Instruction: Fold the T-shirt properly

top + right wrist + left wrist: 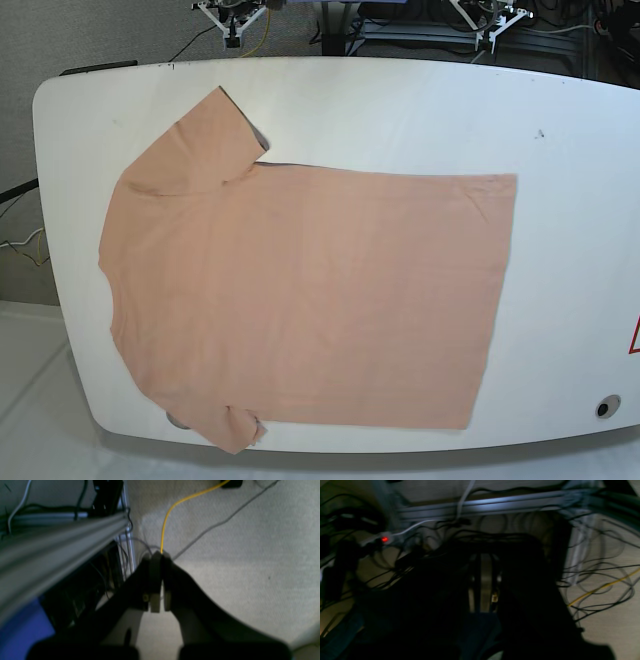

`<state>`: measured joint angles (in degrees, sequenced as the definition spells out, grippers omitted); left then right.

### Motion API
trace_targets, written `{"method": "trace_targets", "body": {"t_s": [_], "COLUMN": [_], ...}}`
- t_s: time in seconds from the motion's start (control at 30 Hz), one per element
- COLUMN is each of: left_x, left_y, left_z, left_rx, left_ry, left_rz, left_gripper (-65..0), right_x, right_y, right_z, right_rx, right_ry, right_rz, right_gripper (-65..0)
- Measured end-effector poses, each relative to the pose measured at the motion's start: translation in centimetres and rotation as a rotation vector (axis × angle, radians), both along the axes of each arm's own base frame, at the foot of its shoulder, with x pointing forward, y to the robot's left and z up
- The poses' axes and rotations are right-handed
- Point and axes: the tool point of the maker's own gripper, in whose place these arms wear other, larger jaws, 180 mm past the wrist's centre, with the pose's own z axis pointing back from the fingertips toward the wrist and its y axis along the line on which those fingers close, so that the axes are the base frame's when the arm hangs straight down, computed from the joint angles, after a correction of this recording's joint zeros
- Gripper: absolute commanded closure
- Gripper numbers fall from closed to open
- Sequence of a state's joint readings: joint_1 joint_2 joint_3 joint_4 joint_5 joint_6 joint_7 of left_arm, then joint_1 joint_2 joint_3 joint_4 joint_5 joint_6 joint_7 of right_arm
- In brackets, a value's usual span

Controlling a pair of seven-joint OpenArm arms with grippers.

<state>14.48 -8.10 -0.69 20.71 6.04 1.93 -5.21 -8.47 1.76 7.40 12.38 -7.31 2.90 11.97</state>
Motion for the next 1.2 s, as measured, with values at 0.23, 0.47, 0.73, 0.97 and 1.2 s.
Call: {"method": "trace_targets", "body": {"t_s": [0.23,0.47,0.73,0.97,1.2], "left_x": [-0.7,-4.9,-3.0,-0.6,-1.9], "left_y": [-2.5,0.0,-0.1,-0.9,0.1], "left_z": [0.6,2.5,3.2,4.7,7.2], "left_rx": [-0.064,-0.025,-0.062,-0.101,-0.072], "left_ry": [-0.093,-0.08,-0.169,-0.26,-0.244], "left_rz": [-0.03,-0.072,-0.088,-0.057,-0.12], "left_gripper": [0.0,0.0,0.0,0.0,0.0], "right_x": [-1.6,-6.9,-5.7,-3.3,-6.4], "right_y": [-0.1,-2.3,-4.9,-7.9,-12.0], "right_z": [1.1,2.8,3.7,4.7,7.0], "right_rx": [-0.002,-0.039,-0.072,-0.105,-0.178], "right_ry": [-0.082,-0.046,-0.095,-0.165,-0.132], "right_rz": [0.005,-0.027,-0.055,-0.054,-0.031], "right_gripper": [0.0,0.0,0.0,0.0,0.0]}}
